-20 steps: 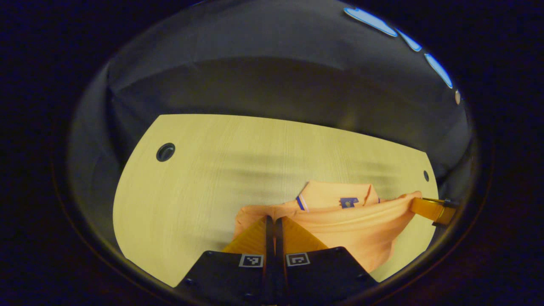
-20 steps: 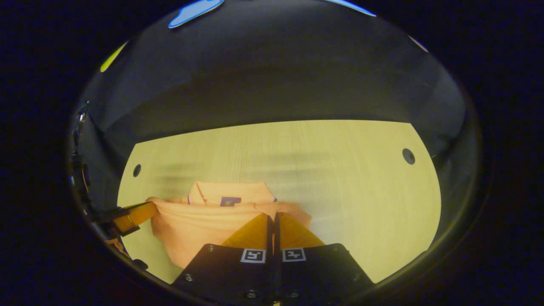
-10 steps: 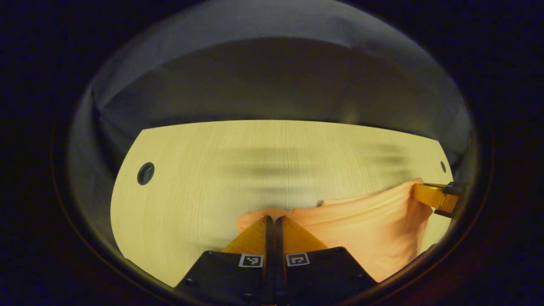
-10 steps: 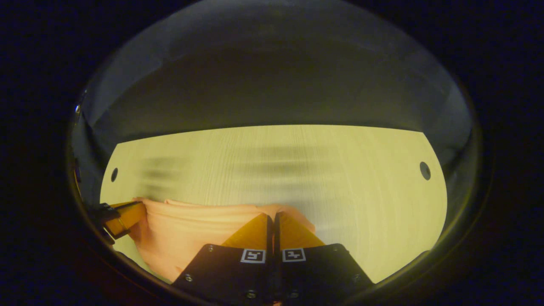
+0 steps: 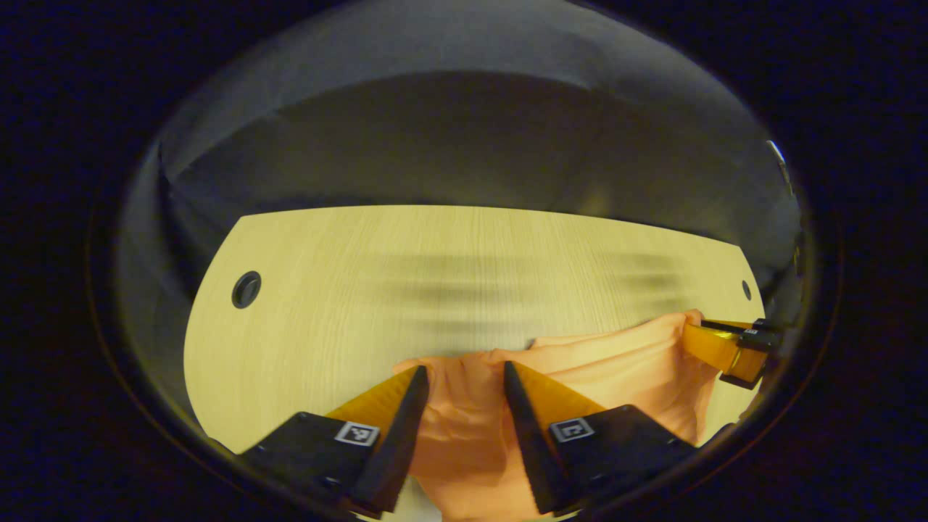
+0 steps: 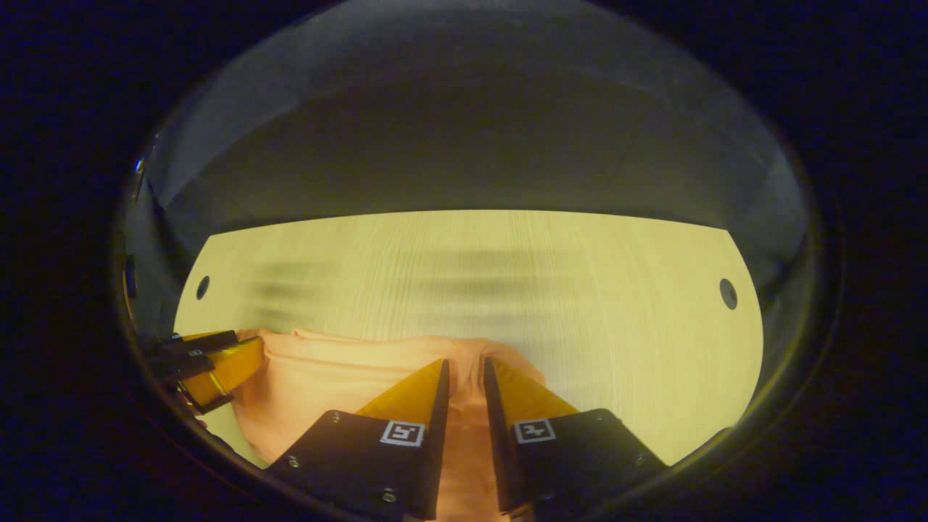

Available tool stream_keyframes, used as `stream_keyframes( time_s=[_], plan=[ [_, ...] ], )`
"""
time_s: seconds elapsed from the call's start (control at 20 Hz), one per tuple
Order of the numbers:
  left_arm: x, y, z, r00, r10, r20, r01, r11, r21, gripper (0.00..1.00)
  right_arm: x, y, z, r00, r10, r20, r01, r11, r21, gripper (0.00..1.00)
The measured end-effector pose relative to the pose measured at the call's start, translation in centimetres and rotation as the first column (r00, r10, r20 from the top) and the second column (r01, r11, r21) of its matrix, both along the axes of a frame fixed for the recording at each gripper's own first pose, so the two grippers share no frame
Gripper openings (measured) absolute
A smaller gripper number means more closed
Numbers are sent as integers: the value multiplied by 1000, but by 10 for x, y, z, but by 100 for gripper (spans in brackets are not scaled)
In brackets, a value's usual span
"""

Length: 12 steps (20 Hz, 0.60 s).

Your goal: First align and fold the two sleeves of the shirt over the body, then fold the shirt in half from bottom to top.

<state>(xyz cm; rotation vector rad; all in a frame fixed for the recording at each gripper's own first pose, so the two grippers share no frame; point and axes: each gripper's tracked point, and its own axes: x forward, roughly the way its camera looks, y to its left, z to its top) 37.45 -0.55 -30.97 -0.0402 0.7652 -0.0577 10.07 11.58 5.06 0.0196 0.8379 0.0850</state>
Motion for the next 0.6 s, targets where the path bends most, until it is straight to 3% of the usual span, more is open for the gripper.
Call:
stream_keyframes(
  time_s=[0.05,0.35,0.6],
  plan=[
    [-4,-1,10,1000,-6,12,6,1000,8,89,-5,-1,8,1000,-1,9,1,1000,0,37],
    [-65,-12,87,994,-19,105,19,1000,5,90,-60,1,80,993,14,121,-15,1000,3,36],
    [-140,-15,172,974,-17,225,22,1000,-21,87,-132,-7,156,972,27,234,-35,999,32,36]
  ],
)
